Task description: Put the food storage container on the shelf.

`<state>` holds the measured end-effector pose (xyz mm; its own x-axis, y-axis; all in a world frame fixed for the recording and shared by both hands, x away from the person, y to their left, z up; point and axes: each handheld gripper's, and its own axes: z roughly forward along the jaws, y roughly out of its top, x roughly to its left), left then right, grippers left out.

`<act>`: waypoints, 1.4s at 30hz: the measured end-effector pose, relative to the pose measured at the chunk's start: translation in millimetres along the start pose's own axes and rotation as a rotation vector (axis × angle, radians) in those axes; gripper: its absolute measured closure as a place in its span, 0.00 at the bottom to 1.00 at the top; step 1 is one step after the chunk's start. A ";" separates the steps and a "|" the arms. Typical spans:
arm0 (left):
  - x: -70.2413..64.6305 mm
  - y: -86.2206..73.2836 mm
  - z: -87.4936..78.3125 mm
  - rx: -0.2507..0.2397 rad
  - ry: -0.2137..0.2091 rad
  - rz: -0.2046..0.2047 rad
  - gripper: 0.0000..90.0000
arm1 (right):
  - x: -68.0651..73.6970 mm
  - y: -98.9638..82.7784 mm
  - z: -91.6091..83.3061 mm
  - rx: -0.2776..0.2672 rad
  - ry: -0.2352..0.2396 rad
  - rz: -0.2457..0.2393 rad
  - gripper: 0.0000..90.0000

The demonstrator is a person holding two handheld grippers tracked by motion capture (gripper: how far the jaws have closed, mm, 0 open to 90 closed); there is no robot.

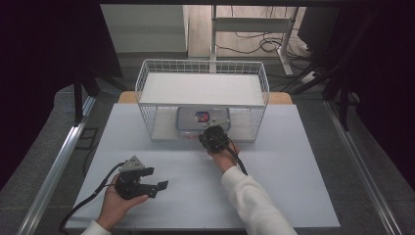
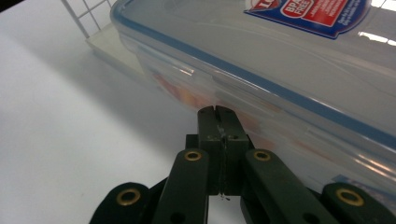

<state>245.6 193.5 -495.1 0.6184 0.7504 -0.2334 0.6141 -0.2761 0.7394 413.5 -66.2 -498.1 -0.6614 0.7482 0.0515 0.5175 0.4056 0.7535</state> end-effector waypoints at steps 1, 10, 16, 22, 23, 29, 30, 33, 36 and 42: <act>-0.1 -0.1 -0.4 0.003 0.002 0.004 0.24 | -0.8 1.4 1.2 0.001 -0.006 0.002 0.99; -4.5 -4.4 -3.2 0.014 0.032 0.026 0.23 | -6.3 5.6 5.9 -0.001 -0.010 0.012 0.99; -5.8 -4.4 -7.0 -0.002 0.016 0.003 0.23 | -3.0 1.4 -2.3 -0.002 0.035 0.011 0.99; -8.2 -6.2 -8.6 -0.005 0.024 0.011 0.23 | 1.4 -12.7 -42.0 -0.007 0.098 -0.054 0.99; -8.3 -6.3 -9.6 -0.006 0.025 0.012 0.23 | 0.8 -16.9 -52.2 -0.006 0.102 -0.062 0.99; -10.2 -7.4 -9.3 -0.003 0.026 0.011 0.23 | -9.4 -62.0 -119.7 -0.010 0.117 -0.103 0.99; -10.5 -7.5 -8.8 -0.003 0.025 0.005 0.23 | -12.0 -71.0 -129.3 -0.007 0.115 -0.113 0.99; -11.3 -7.9 -7.5 0.001 0.029 -0.002 0.23 | -22.4 -95.2 -155.2 0.001 0.108 -0.110 0.98; -11.5 -8.0 -7.5 0.002 0.032 -0.005 0.23 | -34.6 -115.3 -177.0 -0.002 0.108 -0.069 0.98; -10.1 -7.5 -5.3 0.007 0.047 -0.006 0.23 | -47.5 -133.8 -195.0 -0.005 0.089 -0.043 0.89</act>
<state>232.1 191.2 -494.9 0.5909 0.7796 -0.2076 0.6212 -0.2754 0.7336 269.8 -258.4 -473.5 -0.7285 0.6807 0.0770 0.4854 0.4336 0.7592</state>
